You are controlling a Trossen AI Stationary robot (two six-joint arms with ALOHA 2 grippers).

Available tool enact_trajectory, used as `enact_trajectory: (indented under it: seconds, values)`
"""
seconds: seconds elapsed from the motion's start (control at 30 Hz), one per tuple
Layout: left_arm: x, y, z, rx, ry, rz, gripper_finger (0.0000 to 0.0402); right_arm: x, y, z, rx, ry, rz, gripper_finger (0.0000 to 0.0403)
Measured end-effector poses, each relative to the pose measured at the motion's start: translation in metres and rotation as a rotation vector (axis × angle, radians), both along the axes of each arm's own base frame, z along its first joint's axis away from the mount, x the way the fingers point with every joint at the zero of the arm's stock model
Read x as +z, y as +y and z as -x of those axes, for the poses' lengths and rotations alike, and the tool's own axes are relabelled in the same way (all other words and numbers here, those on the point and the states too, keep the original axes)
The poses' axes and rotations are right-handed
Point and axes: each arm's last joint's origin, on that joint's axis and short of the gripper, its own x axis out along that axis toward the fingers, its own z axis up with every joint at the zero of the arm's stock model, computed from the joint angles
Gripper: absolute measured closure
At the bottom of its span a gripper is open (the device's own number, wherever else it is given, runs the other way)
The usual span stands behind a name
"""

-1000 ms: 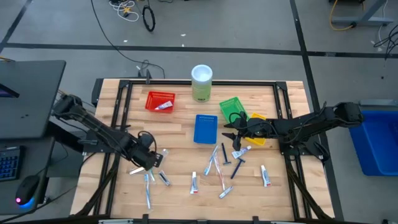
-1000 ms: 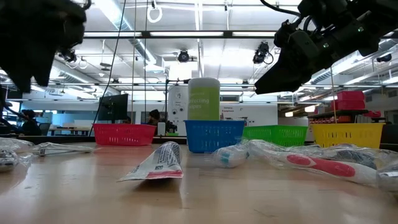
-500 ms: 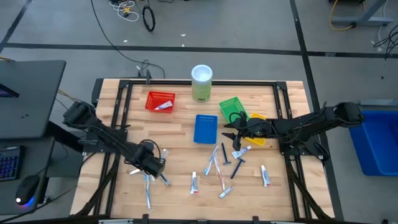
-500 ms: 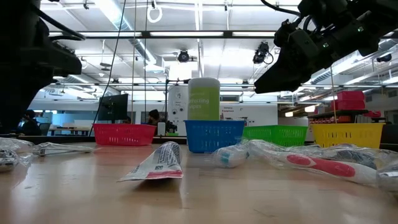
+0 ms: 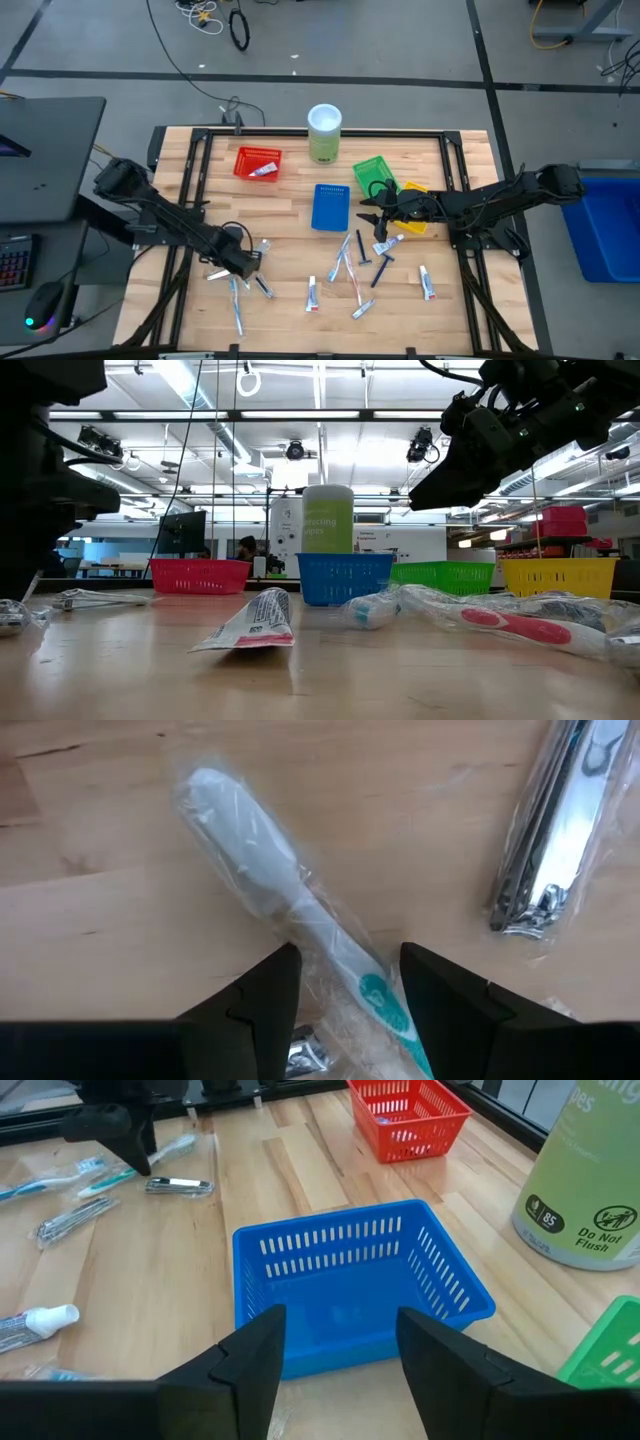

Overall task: Pick & Place Travel size toiletries
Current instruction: Put the green toothbrush into the blue bin

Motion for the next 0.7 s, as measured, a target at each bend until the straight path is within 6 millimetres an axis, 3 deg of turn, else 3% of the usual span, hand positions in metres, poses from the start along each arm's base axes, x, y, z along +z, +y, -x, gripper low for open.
enact_trajectory:
  seconds: [0.3, 0.7]
  values:
    - [0.0005, -0.0002, 0.0003, -0.013, 0.018, 0.021, 0.0228, 0.0000, 0.0000, 0.0000, 0.000, 0.000, 0.000, 0.0215]
    - [0.0002, 0.0035, -0.0009, -0.009, -0.008, -0.037, 0.0342, 0.0000, -0.0001, 0.0000, 0.000, 0.000, 0.000, 0.0198]
